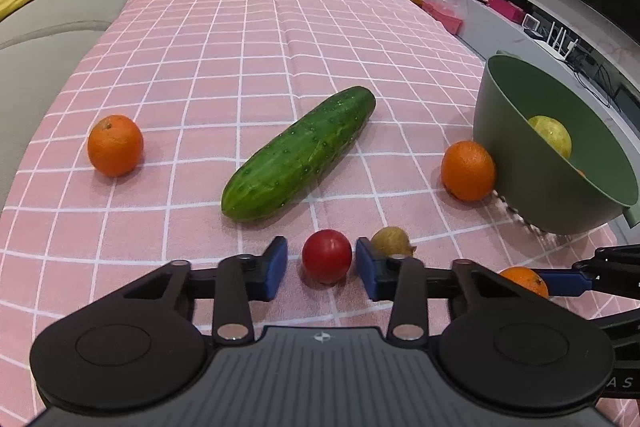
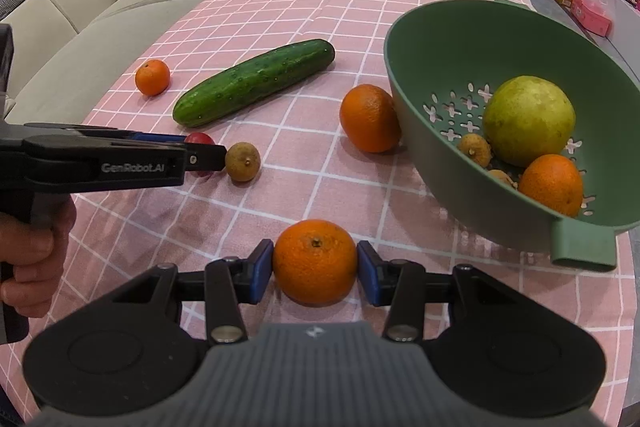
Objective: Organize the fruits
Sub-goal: 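Grasp an orange with the right tool while the left tool grasps the red tomato, then carry the orange and tomato over the green colander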
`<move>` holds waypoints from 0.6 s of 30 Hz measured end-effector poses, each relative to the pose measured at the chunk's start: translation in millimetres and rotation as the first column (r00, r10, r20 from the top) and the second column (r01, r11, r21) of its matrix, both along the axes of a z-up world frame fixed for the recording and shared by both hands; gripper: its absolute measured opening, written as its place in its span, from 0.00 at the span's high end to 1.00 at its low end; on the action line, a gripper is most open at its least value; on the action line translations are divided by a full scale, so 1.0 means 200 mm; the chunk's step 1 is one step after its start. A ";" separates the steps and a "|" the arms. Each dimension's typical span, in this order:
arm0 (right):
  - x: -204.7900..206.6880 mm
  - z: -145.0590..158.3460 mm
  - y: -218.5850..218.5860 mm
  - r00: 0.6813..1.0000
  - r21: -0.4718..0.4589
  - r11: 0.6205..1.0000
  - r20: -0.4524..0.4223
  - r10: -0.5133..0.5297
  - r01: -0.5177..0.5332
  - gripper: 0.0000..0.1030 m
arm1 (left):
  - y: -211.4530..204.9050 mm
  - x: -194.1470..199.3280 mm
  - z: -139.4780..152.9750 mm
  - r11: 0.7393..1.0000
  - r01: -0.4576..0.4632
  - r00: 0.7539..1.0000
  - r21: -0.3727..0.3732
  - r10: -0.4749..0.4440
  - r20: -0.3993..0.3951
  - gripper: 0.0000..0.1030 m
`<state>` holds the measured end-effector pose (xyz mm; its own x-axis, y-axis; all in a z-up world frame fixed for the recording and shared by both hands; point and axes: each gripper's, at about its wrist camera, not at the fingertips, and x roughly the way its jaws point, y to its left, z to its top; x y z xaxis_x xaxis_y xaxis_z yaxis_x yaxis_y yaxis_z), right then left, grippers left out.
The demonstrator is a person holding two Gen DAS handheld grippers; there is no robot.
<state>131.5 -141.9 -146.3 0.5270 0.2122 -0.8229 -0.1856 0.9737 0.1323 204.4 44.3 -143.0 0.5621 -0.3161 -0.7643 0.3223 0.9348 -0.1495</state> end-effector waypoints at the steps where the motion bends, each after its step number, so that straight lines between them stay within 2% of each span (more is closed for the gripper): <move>1: 0.00 0.00 0.00 1.000 0.000 1.000 0.000 0.001 -0.001 0.59 | 0.00 0.00 0.00 1.000 0.007 1.000 -0.003 -0.007 -0.002 0.68; 4: 0.00 0.00 0.00 1.000 0.001 1.000 -0.001 0.003 -0.003 0.59 | 0.00 -0.01 0.01 1.000 0.015 1.000 -0.004 -0.015 0.001 0.72; 11: 0.00 0.00 0.00 1.000 -0.007 1.000 -0.005 0.006 -0.006 0.59 | 0.00 -0.03 0.02 1.000 0.018 1.000 0.002 -0.018 0.003 0.72; 18: -0.01 0.08 -0.03 1.000 0.005 1.000 -0.002 0.007 -0.007 0.59 | 0.01 -0.09 0.12 1.000 0.020 0.999 0.007 -0.020 0.032 0.72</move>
